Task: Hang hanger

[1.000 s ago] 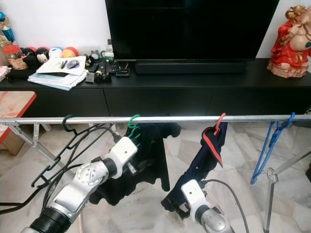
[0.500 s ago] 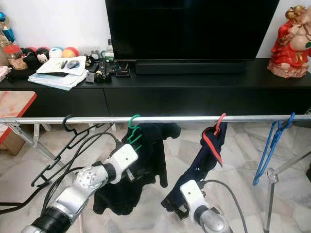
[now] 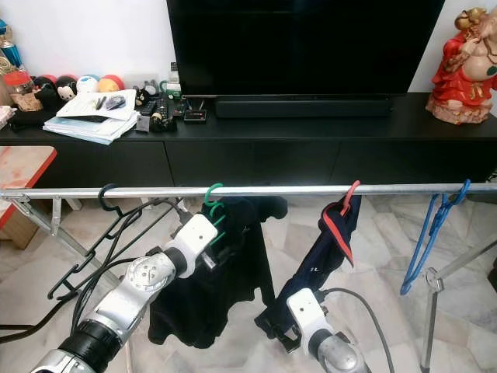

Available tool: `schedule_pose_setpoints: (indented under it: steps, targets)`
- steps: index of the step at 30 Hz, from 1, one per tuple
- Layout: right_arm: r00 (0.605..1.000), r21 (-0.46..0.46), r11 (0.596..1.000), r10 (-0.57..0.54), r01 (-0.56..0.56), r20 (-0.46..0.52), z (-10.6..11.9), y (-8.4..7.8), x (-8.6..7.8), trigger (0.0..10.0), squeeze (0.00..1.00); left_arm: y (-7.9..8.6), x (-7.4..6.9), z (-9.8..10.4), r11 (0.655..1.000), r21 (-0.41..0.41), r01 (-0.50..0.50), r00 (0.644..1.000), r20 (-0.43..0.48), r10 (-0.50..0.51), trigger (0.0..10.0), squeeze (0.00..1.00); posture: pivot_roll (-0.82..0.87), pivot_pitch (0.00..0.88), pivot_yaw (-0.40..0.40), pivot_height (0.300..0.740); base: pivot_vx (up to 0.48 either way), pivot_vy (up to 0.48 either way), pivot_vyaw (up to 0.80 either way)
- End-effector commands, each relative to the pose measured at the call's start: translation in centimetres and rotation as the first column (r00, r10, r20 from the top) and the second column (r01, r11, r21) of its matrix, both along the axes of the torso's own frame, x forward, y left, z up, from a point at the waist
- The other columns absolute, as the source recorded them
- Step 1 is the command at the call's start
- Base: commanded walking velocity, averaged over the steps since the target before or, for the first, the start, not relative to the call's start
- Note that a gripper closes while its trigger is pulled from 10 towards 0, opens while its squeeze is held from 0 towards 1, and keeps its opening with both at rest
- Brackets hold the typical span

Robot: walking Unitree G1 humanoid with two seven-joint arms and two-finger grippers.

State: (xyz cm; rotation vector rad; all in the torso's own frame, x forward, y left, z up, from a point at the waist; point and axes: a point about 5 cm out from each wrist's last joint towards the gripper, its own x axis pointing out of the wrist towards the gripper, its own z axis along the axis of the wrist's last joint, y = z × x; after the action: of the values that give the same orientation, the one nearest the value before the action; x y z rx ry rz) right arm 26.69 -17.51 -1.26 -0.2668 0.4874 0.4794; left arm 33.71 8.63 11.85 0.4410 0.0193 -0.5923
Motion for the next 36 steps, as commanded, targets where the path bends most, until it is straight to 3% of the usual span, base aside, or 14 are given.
schedule_pose_setpoints:
  steps: [1, 7, 19, 36]
  targets:
    - [1.000, 0.001, 1.000, -0.003, 0.003, -0.014, -0.4, 0.0, -0.4, 10.0, 0.00, 0.2, 0.3, -0.1, 0.999, 0.029, -0.019, 1.000, 0.004, 0.019, 10.0, 0.00, 0.07, 0.073, 0.002, 0.740, 0.000, 0.000, 0.00]
    - [1.000, 0.001, 1.000, -0.002, 0.002, -0.015, -0.4, 0.1, -0.4, 10.0, 0.00, 0.7, 1.0, -0.6, 0.992, 0.074, -0.102, 0.995, -0.004, 0.102, 10.0, 0.00, 0.07, 0.071, 0.001, 0.740, 0.000, 0.000, 0.00]
    - [1.000, 0.002, 1.000, -0.003, 0.003, -0.016, -0.4, 0.1, -0.4, 10.0, 0.00, 0.0, 2.6, 0.1, 0.981, 0.046, -0.190, 0.982, 0.001, 0.190, 10.0, 0.00, 0.07, 0.067, 0.001, 0.740, 0.000, 0.000, 0.00]
    - [1.000, 0.004, 1.000, -0.002, 0.002, -0.017, -0.4, 0.3, -0.3, 10.0, 0.00, -0.6, 2.8, -0.5, 0.992, 0.070, -0.101, 0.991, -0.079, 0.106, 10.0, 0.00, 0.07, 0.063, 0.003, 0.740, 0.000, 0.000, 0.00]
